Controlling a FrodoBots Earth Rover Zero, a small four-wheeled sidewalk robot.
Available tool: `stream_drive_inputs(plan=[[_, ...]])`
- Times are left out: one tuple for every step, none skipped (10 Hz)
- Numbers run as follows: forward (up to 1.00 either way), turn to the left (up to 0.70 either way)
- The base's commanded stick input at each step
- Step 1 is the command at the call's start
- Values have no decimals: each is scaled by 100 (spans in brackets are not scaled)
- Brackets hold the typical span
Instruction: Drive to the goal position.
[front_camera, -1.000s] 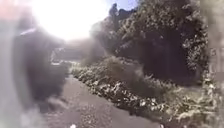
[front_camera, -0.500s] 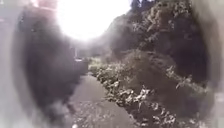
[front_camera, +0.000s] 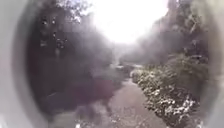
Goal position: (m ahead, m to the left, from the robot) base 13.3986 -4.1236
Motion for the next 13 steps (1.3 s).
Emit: stream_drive_inputs(plan=[[100, 1], [100, 1], [100, 1], [100, 1], [100, -1], [100, -24], [100, -36], [100, -39], [100, -39], [100, -39], [100, -39], [100, -38], [100, -36]])
